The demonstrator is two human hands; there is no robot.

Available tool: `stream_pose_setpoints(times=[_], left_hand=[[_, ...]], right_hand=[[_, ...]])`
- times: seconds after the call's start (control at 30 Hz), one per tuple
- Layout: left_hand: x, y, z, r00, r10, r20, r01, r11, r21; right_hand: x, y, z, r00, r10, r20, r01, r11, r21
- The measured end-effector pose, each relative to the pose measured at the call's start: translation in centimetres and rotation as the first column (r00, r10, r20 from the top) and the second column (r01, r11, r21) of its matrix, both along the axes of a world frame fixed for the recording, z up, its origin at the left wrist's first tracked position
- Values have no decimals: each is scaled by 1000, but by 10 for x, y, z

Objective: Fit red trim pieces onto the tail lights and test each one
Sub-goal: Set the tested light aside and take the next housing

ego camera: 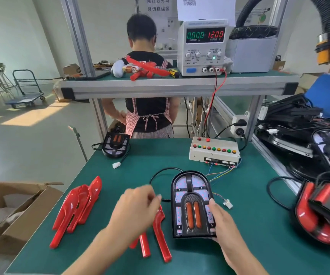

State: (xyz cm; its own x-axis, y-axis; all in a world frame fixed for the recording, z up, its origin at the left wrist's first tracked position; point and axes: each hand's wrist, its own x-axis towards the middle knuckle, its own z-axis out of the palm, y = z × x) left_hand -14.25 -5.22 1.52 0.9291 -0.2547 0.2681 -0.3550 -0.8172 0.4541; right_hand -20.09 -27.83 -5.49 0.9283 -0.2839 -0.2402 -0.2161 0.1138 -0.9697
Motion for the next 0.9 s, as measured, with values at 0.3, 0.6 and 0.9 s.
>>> stream_pose_setpoints(times=[0.3, 0.6, 0.9], left_hand=[[3, -37, -20, 993, 70, -100, -16, 887, 462], [22, -43, -32, 982, 5, -191, 87, 878, 472], [30, -21, -17, 969, -25, -244, -15, 987, -159]], right_hand=[[-5, -10, -6, 996, 87, 3, -87, 995, 47], [-9, -13, -12, 987, 136, 89, -132, 990, -47], [-17, -5, -17, 979, 121, 165, -81, 969, -235]])
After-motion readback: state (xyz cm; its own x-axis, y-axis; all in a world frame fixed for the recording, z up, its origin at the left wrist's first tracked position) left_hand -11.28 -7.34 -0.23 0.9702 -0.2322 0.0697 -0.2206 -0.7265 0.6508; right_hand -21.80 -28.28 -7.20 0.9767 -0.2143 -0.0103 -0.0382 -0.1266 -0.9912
